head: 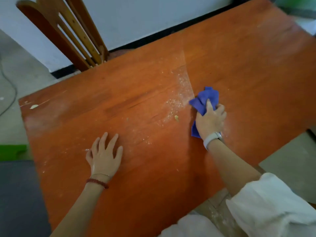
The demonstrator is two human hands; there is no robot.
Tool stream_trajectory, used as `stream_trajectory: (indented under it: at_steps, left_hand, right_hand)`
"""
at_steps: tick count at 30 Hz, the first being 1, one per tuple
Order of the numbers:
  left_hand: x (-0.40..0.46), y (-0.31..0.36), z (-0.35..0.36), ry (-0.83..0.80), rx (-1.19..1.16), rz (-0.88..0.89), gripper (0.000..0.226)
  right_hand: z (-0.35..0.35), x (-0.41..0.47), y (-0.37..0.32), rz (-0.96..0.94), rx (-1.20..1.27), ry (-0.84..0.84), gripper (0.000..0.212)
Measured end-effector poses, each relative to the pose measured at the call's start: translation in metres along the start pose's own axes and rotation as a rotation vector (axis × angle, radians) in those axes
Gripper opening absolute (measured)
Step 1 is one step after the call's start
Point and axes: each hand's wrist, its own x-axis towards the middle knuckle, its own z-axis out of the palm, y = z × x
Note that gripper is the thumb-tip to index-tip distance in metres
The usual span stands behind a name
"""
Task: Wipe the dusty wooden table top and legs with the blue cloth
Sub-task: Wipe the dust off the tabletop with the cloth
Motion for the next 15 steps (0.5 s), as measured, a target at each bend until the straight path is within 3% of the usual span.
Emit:
stream_trajectory:
  at_steps: [3,6,8,9,12,15]
  left_hand:
    - [0.002,0.001,-0.002,0.02,-0.014,-0.021,0.056]
    - [0.004,0.002,-0.002,0.033,-0.004,-0.024,0.052]
    - [0.004,0.001,-0.002,0.019,0.012,-0.027,0.045]
    - [0.003,0.0,-0.001,0.008,0.019,-0.029,0.043]
    - [0.002,-0.002,0.0,0.015,0.008,-0.027,0.051]
    - [0.004,-0.003,0.0,0.028,0.003,-0.021,0.062]
  right_hand:
    - [0.022,-0.022,-0.034,-0.305,-0.033,-0.08,0.052]
    - [0.037,-0.061,-0.057,-0.584,0.111,-0.219,0.048]
    - [0.036,-0.074,-0.062,-0.672,0.243,-0.367,0.047]
    - [0.032,-0.071,-0.061,-0.662,0.291,-0.375,0.049]
    - [0.015,-0.032,-0.048,-0.477,0.358,-0.188,0.053]
    - [0.002,0.02,-0.034,-0.261,0.293,-0.038,0.049]
